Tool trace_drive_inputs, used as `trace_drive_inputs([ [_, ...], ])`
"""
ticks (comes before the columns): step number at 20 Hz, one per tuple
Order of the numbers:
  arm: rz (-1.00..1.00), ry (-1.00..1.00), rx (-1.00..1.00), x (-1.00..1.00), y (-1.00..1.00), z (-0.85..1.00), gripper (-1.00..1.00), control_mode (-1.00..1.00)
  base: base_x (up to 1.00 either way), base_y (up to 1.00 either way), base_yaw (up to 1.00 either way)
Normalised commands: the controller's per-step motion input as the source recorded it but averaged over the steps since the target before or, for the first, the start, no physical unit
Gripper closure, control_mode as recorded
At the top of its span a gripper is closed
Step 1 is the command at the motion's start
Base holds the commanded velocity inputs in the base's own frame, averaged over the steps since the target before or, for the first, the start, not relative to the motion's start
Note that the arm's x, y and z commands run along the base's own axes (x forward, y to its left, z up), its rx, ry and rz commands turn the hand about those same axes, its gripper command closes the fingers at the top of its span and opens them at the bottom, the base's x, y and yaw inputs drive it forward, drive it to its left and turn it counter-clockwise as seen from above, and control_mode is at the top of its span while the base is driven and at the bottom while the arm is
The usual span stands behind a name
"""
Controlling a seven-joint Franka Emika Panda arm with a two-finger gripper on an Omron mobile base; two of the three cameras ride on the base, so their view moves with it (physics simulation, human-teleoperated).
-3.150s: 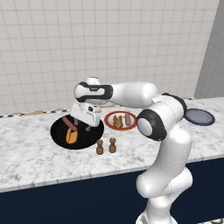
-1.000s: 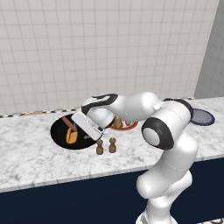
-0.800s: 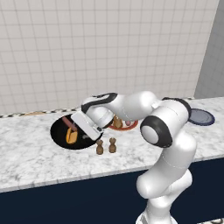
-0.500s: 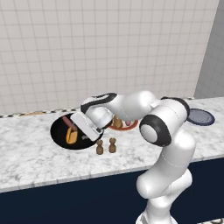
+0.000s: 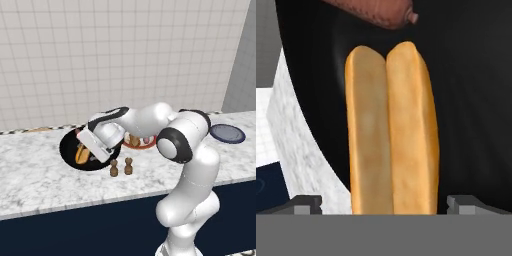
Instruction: Place one bun and one sausage from the bowl on each plate.
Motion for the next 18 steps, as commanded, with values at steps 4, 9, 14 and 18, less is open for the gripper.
trace_drive_inputs([
  [4,-0.01,0.00,-0.06,0.00,0.00,-0.17,-1.00,-1.00,0.00,0.00,0.00],
  [9,-0.04,-0.01,-0.13,0.09,0.08,0.00,-1.00,-1.00,0.00,0.00,0.00],
  [14,0.00,-0.02,-0.13,0.10,0.29,0.00,-1.00,-1.00,0.00,0.00,0.00],
  [18,0.00,0.00,-0.03,0.09,0.04,0.00,-1.00,-1.00,0.00,0.00,0.00],
])
